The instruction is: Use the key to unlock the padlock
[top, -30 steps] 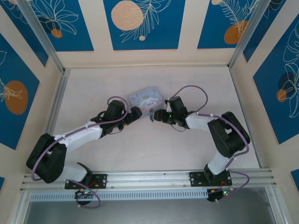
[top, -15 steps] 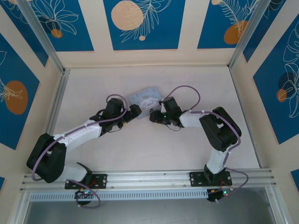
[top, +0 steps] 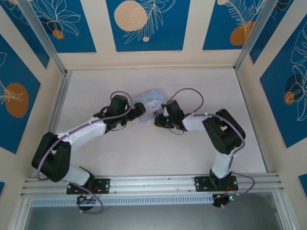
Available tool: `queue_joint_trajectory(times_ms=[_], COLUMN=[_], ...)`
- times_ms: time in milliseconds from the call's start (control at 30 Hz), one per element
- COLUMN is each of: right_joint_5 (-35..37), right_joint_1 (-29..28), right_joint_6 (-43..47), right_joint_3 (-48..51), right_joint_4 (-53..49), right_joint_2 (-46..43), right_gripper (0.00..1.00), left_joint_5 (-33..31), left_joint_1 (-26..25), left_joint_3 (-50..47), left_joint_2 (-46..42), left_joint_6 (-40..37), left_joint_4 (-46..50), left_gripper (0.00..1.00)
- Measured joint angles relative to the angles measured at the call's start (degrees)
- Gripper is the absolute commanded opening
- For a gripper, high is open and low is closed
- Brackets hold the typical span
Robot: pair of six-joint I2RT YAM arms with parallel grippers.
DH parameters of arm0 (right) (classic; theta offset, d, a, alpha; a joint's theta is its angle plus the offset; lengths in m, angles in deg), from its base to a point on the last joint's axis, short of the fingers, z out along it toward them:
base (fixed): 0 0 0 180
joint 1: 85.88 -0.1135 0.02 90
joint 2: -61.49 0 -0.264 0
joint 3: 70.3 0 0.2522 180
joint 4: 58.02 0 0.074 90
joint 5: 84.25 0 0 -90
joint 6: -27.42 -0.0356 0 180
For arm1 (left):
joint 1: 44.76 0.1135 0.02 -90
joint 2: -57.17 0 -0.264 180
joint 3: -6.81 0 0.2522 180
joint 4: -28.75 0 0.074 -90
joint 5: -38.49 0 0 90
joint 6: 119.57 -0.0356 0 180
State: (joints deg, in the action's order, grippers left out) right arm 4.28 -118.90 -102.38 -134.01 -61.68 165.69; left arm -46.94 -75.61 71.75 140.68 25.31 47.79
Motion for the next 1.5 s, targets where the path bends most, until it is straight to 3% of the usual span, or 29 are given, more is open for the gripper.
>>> queue_joint_trajectory(times_ms=[467,1233,1500], right_joint_5=[-0.70,-2.62,-3.08], right_joint_1=[0.39,1.11,7.50], right_joint_6=[-6.40,-29.97,-33.77], right_joint_3=[2.25,5.51,3.04], right_joint_4=[3.43,17.20,17.94], right_joint_2=[-0.61,1.90,2.40], right_gripper=[0.05,0.01,0.00], left_joint_5=[-9.18,-9.11,-8.28], left_joint_1=[0.26,0.26,0.26], left_joint_3=[7.50,5.70,5.70], left_joint_2=[11.23,13.09,13.81], left_joint_6=[-10.10,-8.26,-7.23], left_joint_4=[7.37,1.07,-0.24], left_gripper=[1.00,1.00,0.99])
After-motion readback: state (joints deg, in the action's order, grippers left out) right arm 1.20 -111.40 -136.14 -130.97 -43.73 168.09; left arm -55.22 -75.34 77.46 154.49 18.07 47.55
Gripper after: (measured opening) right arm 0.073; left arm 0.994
